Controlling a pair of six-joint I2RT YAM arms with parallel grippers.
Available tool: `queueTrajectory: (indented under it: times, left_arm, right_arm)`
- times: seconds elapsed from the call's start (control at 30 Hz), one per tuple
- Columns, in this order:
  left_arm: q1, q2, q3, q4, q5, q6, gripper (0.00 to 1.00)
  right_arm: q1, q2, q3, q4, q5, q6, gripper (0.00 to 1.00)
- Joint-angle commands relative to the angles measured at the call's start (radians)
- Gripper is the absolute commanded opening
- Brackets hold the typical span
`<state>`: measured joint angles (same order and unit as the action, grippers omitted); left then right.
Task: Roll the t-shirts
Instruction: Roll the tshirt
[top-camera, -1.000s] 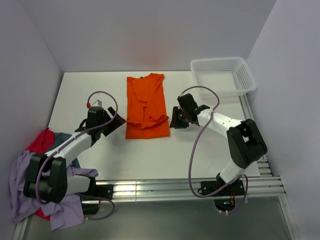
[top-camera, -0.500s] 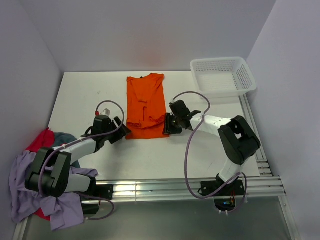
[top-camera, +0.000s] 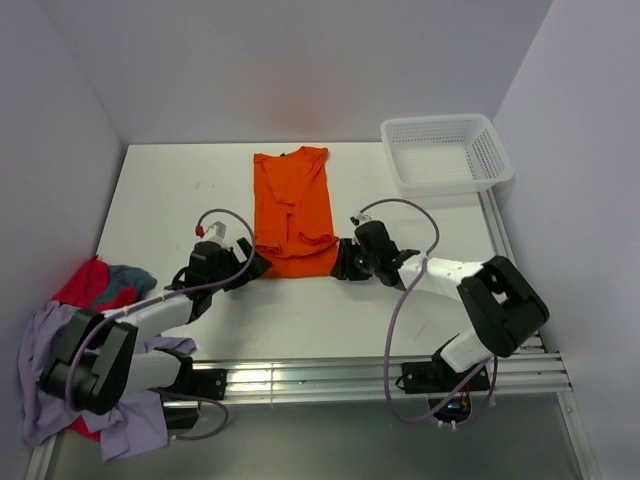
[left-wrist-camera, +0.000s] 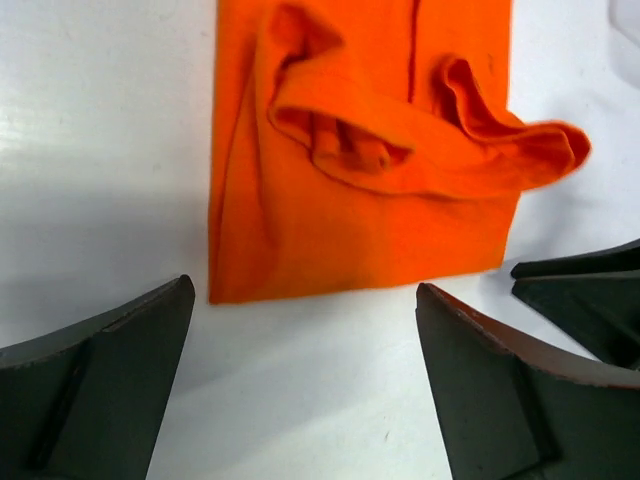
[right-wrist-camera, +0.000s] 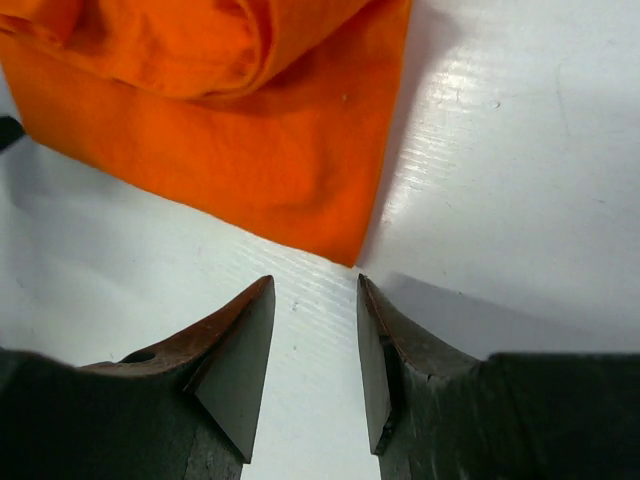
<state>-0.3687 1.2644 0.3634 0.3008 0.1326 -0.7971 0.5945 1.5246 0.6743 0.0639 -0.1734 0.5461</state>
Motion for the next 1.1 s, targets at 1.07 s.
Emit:
queueTrajectory:
  times: [1.07]
  left_arm:
    - [-0.174,0.000,-0.207,0.305,-0.361,-0.100,0.71]
  right_arm:
    - [0.163,0.063,-0.144,0.415,0.419,0.068,0.50]
